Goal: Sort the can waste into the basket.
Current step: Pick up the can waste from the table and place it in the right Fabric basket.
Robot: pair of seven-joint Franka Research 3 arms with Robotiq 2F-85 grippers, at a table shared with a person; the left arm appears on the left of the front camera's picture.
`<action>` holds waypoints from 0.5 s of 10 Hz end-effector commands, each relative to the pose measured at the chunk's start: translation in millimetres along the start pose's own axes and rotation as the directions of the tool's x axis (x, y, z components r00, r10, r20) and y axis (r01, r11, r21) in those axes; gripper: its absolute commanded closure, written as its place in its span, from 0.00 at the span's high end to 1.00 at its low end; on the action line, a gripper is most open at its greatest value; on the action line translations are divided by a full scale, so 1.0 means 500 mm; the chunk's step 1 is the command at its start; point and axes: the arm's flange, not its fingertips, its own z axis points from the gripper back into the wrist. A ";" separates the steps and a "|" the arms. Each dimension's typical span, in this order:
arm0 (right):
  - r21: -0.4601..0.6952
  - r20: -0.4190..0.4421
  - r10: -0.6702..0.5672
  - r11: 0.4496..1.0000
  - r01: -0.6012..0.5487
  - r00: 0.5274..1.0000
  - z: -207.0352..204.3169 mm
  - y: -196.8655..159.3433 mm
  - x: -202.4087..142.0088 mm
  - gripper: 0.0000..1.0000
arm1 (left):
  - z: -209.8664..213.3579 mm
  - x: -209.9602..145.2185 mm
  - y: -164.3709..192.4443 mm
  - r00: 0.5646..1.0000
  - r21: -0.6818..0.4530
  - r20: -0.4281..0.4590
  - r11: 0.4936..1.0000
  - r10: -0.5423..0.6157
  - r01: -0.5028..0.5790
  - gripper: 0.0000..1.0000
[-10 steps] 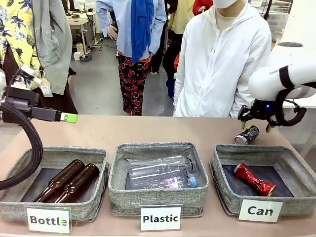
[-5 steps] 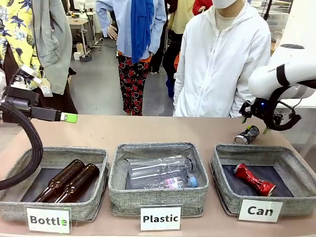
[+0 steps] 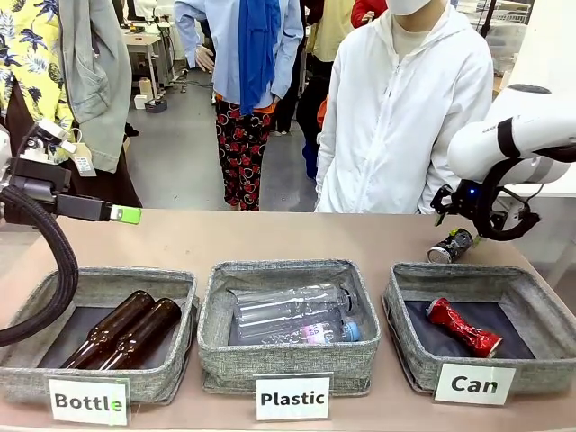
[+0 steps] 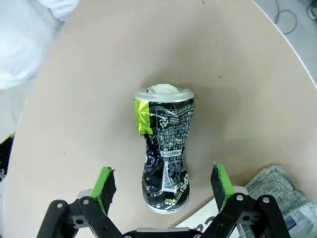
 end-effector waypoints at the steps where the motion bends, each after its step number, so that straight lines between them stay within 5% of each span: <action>1: -0.038 0.005 0.024 0.999 -0.024 1.000 -0.026 0.021 0.019 1.00 | 0.007 0.000 -0.002 1.000 -0.010 -0.003 1.000 -0.007 0.007 1.00; 5: -0.094 0.079 0.074 0.993 -0.066 0.994 -0.087 0.032 0.026 1.00 | 0.007 0.000 -0.002 1.000 -0.010 -0.003 1.000 -0.007 0.007 1.00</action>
